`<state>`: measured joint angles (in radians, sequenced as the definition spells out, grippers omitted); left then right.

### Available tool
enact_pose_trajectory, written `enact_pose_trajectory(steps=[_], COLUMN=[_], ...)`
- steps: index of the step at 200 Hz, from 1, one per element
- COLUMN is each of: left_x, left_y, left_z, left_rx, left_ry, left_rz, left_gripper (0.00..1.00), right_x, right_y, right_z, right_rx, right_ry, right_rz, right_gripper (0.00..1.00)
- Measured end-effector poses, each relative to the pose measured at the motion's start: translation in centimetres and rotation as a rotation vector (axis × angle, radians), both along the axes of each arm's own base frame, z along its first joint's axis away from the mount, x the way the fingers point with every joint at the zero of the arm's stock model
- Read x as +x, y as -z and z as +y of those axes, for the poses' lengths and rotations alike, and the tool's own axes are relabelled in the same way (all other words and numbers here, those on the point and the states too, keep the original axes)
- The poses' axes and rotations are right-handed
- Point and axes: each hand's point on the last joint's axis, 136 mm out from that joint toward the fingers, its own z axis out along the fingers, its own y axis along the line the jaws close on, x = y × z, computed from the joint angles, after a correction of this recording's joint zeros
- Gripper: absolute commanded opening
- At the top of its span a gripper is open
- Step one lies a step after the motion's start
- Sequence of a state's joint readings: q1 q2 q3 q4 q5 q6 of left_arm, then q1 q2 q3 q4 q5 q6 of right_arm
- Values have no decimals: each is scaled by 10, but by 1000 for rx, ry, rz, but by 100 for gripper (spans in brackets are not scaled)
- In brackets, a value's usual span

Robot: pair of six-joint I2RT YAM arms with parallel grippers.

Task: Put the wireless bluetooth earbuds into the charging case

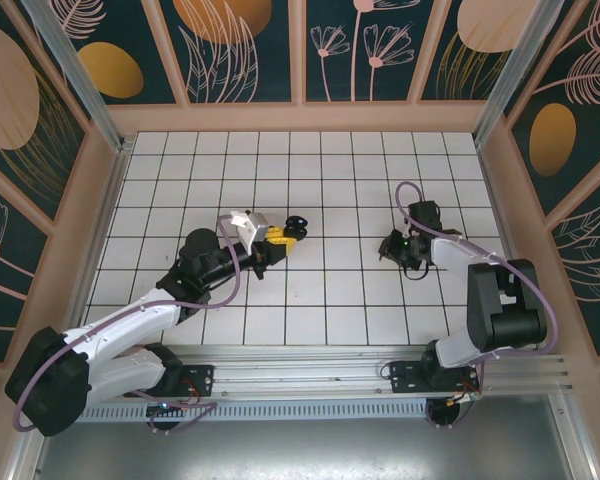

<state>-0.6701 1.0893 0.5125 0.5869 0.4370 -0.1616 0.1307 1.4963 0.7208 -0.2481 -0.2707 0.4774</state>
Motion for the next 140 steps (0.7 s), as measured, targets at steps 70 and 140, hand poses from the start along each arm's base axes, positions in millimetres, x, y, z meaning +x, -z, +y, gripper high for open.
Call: enact_pose_trajectory(steps=[70,140], left_x=[2,4], left_y=[5,12], left_z=[-2,-3], left_rx=[12,29], left_ry=[0,0], left_rz=[14,30], left_gripper=[3,3], right_x=[5,12], right_y=[9,14], right_z=[-1,1], right_rx=[-10,-40], right_ry=[4,-5], right_rz=[9,27], right_gripper=[31,30])
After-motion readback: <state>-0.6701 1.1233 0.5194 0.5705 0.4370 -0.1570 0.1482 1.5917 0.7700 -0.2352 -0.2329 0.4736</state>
